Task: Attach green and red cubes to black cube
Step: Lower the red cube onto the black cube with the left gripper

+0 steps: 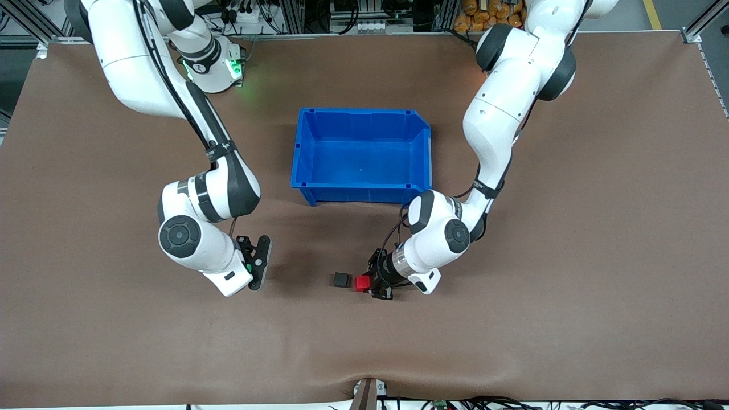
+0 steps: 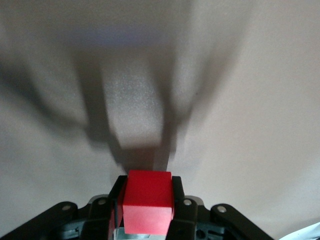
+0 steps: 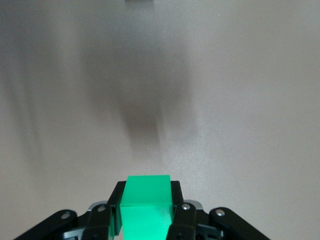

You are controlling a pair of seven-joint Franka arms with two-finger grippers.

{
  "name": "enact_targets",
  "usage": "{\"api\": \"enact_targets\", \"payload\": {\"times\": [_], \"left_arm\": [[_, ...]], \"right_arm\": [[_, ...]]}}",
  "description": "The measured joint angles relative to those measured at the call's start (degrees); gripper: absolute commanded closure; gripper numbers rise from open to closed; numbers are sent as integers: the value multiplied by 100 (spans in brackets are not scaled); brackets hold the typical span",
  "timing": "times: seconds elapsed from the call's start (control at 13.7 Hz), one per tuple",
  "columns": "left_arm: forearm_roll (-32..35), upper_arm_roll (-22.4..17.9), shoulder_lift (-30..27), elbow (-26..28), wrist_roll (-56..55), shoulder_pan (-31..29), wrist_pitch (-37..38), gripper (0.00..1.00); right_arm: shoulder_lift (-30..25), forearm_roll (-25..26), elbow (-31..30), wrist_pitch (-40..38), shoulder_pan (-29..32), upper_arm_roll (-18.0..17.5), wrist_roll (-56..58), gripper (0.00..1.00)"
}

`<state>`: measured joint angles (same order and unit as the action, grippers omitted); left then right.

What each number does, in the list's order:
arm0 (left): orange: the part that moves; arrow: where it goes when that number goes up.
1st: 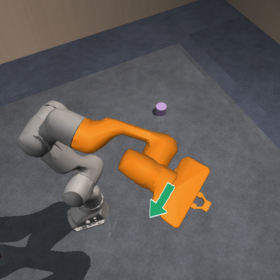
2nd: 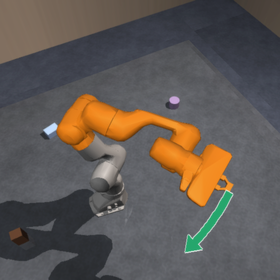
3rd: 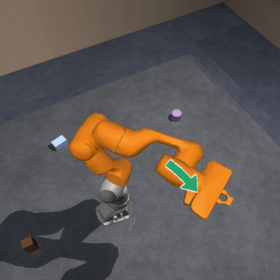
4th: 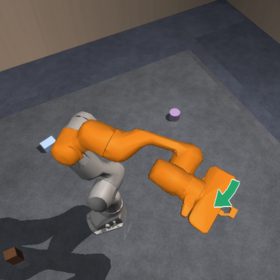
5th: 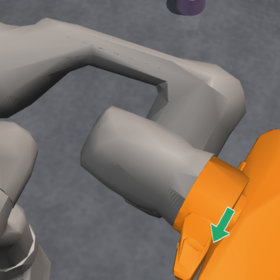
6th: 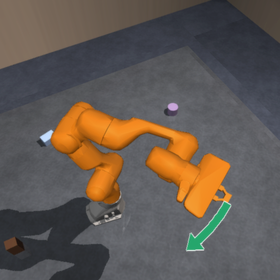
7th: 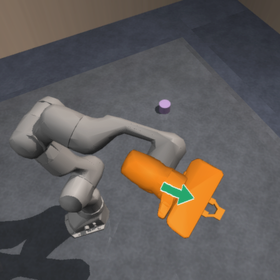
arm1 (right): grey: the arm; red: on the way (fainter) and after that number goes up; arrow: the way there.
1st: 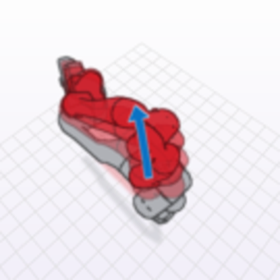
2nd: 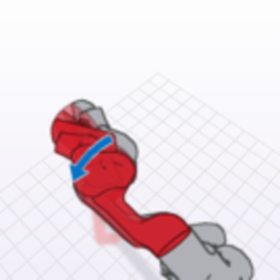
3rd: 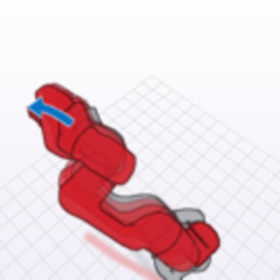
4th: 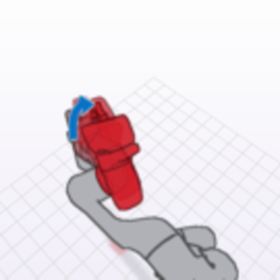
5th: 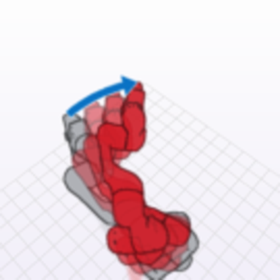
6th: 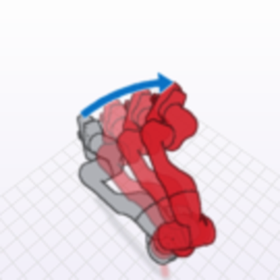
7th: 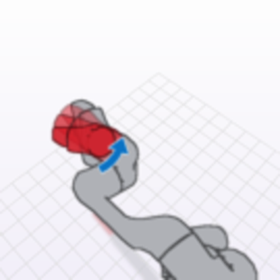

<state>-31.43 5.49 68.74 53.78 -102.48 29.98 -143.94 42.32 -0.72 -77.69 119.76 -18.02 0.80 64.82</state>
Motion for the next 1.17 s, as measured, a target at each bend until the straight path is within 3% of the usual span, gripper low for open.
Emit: {"api": "enact_targets", "payload": {"times": [1.17], "left_arm": [[0,1,85,0,-1,115,-256,100]], "right_arm": [[2,0,0,-15,1,0,-11,96]]}}
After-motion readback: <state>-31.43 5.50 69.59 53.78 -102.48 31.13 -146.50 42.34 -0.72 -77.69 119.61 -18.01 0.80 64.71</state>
